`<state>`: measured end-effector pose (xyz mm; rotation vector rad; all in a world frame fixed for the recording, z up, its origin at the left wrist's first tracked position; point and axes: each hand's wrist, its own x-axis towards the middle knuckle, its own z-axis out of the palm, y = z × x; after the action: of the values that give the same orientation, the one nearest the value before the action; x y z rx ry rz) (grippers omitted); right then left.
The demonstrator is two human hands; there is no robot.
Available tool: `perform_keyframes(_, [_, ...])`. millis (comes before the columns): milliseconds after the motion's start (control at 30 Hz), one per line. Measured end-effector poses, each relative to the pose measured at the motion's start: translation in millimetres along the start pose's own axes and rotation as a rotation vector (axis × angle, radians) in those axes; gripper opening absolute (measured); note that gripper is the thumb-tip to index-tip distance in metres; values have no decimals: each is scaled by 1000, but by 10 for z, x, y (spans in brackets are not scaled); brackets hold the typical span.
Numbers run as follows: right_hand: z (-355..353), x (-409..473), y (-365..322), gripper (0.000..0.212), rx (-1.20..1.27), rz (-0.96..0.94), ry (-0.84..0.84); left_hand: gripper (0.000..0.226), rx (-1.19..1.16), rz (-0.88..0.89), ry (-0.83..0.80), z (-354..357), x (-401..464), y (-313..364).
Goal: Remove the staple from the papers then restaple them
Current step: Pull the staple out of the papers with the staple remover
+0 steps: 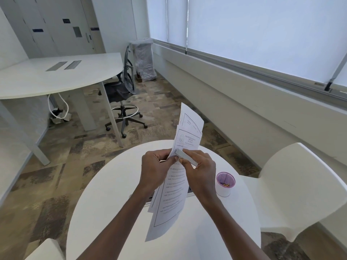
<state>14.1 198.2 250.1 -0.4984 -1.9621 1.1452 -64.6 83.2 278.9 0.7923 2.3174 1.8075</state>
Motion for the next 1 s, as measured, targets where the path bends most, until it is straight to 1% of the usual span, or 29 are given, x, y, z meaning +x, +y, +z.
perform_keyframes(100, [-3,19,-24,29,12,5,-15,21,-38,-17,10,-3,-13,-1])
perform_keyframes(200, [-40,40,-39,24,249,88,-80,21,-94,-65,-17,-34,-16,25])
perform_keyframes(267, [-63,33,-47,25,378,106,-113,21,-123,-97,-38,-51,-19,50])
perform_keyframes(433, [-70,34,-10,25,496,97,-124,19,-178,-142,-73,-79,-28,106])
perform_keyframes(600, [-102,67,19,28,460,49,-154,21,-206,-155,-105,-127,-26,146])
perform_keyframes(767, [-142,95,-17,26,424,65,-220,19,-207,-162,-151,-186,-33,151])
perform_keyframes(867, [-134,60,-59,25,414,106,-221,21,-246,-185,-134,-200,-57,132])
perform_keyframes(1000, [-131,10,-81,25,372,108,-185,23,-258,-210,-69,-180,-107,123])
